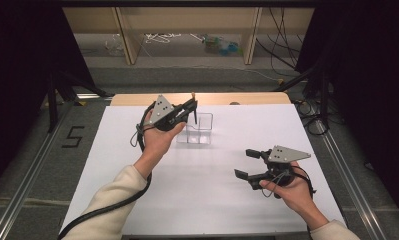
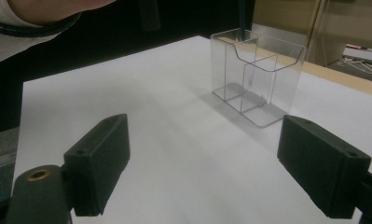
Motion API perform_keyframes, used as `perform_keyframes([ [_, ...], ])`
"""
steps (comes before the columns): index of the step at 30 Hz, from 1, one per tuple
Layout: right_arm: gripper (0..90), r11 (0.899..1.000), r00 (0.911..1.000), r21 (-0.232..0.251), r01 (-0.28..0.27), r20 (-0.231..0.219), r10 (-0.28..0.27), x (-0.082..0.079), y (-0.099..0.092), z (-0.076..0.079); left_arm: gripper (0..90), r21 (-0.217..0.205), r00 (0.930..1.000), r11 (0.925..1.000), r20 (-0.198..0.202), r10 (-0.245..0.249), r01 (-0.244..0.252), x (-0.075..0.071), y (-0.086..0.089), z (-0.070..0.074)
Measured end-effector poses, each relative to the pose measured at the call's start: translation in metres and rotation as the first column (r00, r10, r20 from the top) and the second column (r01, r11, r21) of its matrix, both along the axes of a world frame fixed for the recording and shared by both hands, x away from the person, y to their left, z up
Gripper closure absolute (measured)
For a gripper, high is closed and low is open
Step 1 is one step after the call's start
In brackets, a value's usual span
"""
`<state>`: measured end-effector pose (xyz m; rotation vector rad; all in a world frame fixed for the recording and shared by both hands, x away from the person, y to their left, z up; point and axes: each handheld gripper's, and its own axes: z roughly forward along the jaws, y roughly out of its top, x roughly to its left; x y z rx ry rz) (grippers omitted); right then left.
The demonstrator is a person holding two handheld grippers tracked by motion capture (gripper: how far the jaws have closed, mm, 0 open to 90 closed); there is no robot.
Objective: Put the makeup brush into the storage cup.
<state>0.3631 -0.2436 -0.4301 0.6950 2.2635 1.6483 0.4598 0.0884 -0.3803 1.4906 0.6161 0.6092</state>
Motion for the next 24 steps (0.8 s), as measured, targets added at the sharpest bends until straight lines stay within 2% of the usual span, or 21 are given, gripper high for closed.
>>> perform_keyframes([
  [2,17.6,1.000,1.0000,0.002,0.001,0.001,-0.001,0.000,0.001,0.000,83.3,0.018,0.9999,0.9998,0.016,0.001,-0.001,0.002,0.001,0.000],
  [9,17.6,1.000,1.0000,0.011,-0.003,0.002,0.003,0.000,0.001,-0.001,83.3,0.015,0.9998,0.9999,0.020,0.007,-0.007,0.006,0.002,0.000],
  [14,17.6,1.000,1.0000,-0.005,0.005,-0.002,-0.005,-0.001,0.001,0.000,83.2,0.027,0.9995,0.9996,0.032,0.005,-0.006,0.008,0.002,-0.001],
  [15,17.6,1.000,1.0000,0.010,-0.003,0.002,0.002,0.000,0.001,-0.001,83.2,0.026,0.9995,0.9996,0.032,0.007,-0.007,0.008,0.002,-0.001],
  [24,17.5,1.000,1.0000,0.009,-0.002,0.005,0.002,0.000,0.001,-0.001,83.2,0.050,0.9991,0.9987,0.042,0.009,-0.011,0.012,0.002,-0.004],
])
